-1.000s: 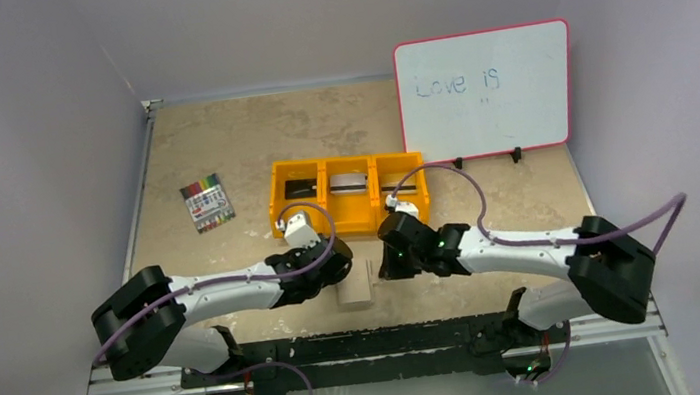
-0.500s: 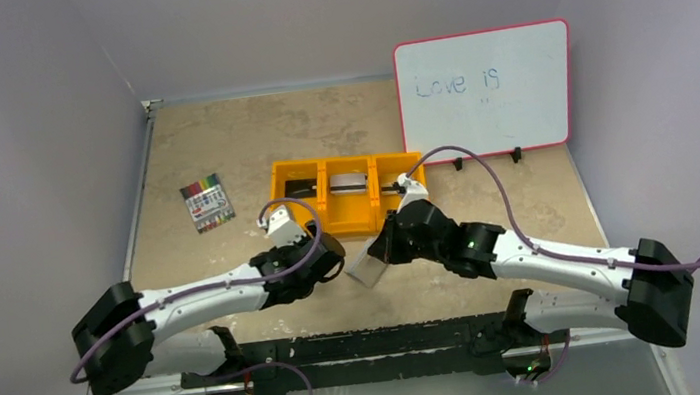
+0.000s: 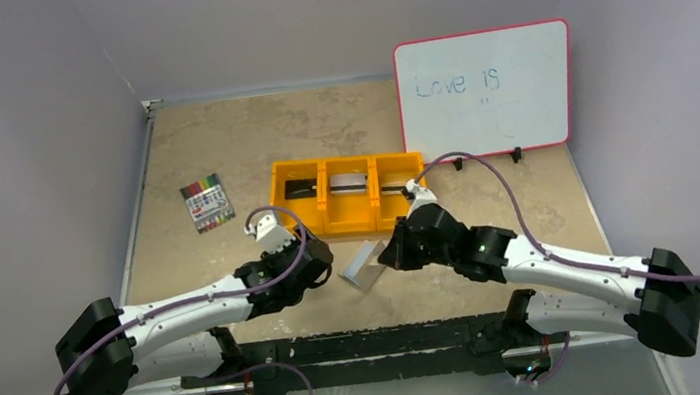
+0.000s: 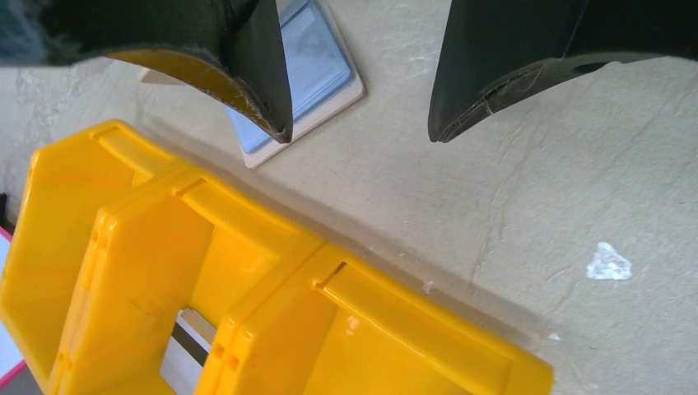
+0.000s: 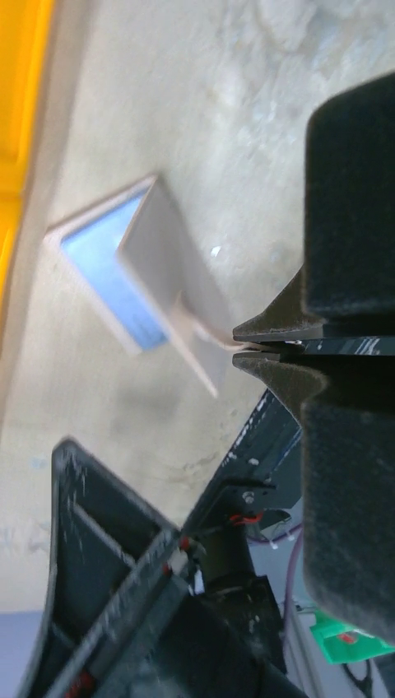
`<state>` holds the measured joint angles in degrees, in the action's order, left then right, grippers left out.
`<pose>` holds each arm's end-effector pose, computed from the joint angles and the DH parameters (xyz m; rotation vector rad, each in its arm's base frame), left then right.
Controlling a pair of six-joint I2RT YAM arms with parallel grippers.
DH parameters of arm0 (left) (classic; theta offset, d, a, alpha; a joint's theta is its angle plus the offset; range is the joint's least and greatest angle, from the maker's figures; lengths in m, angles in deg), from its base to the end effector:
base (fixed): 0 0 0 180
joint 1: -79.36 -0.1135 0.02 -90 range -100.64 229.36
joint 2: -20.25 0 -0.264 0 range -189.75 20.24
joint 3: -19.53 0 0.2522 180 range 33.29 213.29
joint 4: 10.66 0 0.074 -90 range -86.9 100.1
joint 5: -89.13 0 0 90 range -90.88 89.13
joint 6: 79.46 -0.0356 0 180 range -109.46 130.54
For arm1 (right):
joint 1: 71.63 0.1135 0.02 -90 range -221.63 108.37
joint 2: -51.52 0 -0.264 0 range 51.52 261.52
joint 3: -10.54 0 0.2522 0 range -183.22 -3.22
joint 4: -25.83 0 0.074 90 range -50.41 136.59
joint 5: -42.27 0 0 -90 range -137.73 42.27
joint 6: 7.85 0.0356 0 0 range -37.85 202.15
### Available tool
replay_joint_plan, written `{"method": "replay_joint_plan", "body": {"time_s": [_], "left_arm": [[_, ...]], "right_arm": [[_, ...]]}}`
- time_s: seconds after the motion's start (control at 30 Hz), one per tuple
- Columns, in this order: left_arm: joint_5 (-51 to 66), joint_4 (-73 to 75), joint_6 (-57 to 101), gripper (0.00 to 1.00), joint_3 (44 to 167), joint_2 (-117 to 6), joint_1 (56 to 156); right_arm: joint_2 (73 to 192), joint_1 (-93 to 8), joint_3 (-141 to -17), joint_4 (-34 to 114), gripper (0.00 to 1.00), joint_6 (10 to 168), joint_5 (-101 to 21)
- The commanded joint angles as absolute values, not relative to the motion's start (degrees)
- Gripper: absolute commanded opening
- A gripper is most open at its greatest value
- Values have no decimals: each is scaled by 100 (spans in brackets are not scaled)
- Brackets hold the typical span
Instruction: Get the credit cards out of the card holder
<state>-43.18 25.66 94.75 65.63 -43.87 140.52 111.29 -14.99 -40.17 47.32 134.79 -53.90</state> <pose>0.1190 -0.1663 0.1915 -0.7183 2.1320 -0.4284 0.1299 0.1903 0.2463 -0.0094 2.2751 0.9879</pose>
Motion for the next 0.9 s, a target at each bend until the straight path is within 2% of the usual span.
{"method": "replay_joint_plan", "body": {"time_s": [0.0,0.17,0.37,0.47,0.6,0.7,0.87], "left_arm": [[-4102,1764,8846,60,6663,-4562,14058],[-3587,870,8271,57,6687,-4781,14086],[-2465,-556,7521,52,6749,-5246,14105],[-1918,-1024,7406,46,6905,-5707,14169],[-982,-1806,7319,44,7017,-6394,14253],[-442,-1755,7253,39,7497,-7042,14357],[-518,-1610,7502,37,7730,-7622,14413]], "right_arm": [[10866,-1784,-3600,5678,1,14303,-5639],[10596,-2264,-3035,5835,2,14540,-5339],[10571,-2304,-2913,5949,3,14528,-5397],[10789,-2328,-3072,5931,3,14505,-5594],[11276,-2547,-3144,6205,2,14753,-6182],[11401,-2711,-3216,6008,2,14827,-6103],[10991,-3122,-3066,5226,6,14646,-5702]]}}
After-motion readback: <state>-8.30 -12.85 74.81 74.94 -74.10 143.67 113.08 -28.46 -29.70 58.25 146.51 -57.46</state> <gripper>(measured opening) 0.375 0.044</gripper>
